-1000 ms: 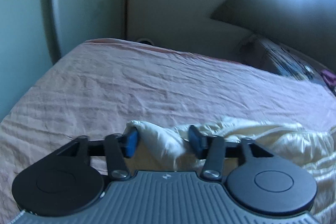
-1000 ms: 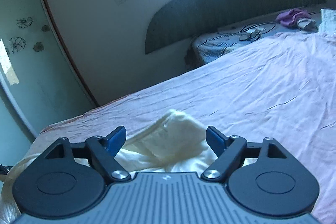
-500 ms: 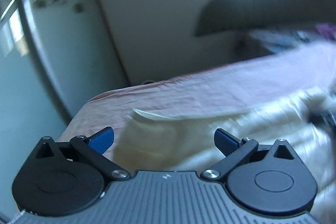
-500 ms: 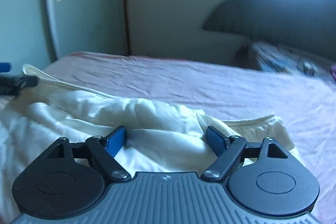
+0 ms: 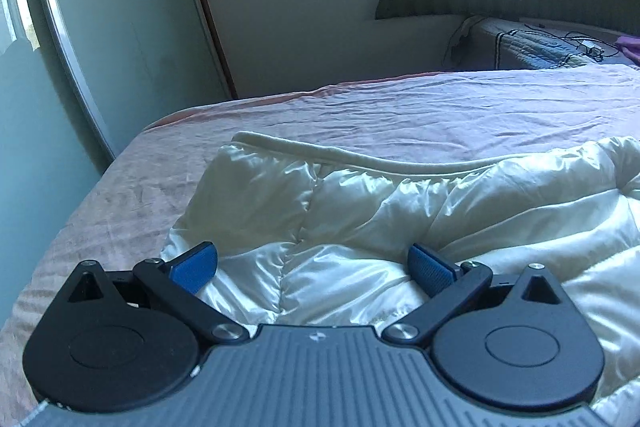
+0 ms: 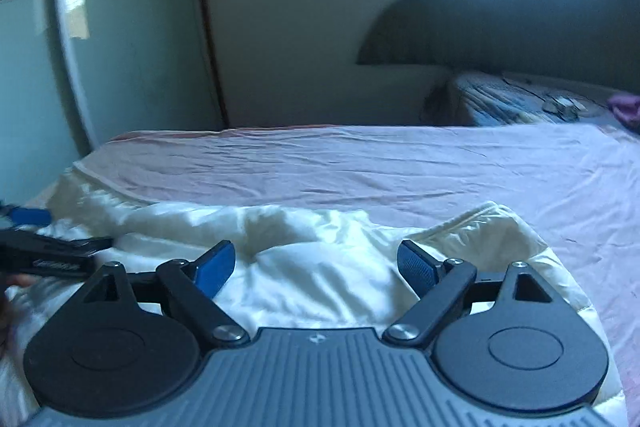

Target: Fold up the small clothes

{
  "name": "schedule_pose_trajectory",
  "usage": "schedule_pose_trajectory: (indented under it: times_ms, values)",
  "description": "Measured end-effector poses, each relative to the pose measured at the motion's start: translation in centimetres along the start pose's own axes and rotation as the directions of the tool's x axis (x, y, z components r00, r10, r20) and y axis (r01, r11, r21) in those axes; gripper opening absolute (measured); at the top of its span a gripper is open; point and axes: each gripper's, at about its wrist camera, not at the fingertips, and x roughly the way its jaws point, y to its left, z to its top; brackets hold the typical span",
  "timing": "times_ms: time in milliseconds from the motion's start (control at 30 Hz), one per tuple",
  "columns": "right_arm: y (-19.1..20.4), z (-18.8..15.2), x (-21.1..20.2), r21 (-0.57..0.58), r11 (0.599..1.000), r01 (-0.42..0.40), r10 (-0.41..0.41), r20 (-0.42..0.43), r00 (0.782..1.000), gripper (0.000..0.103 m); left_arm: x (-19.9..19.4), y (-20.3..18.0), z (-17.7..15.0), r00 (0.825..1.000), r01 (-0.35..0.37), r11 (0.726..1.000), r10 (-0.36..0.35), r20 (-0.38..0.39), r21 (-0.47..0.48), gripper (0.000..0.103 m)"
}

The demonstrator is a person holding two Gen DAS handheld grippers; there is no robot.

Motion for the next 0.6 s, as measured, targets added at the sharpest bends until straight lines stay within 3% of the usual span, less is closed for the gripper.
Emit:
schedule_pose_trajectory:
  times_ms: [167,600]
  values:
    - [0.8,-0.4,1.8,-0.041,0.999,0.028,-0.029,-0.043,0.999,0.089,-0.1,-0.2,0.1,1.0,-0.009,1.0,0.009,-0.004,0.007,0.103]
    - [-1.3,-2.2,4.1,0.063,0.998,0.011,-0.005,-0.089,0.996,0.103,1.7,0.5,-1.0,0.999,0.04,0.998,-0.041,-0.011,-0.051,0.103]
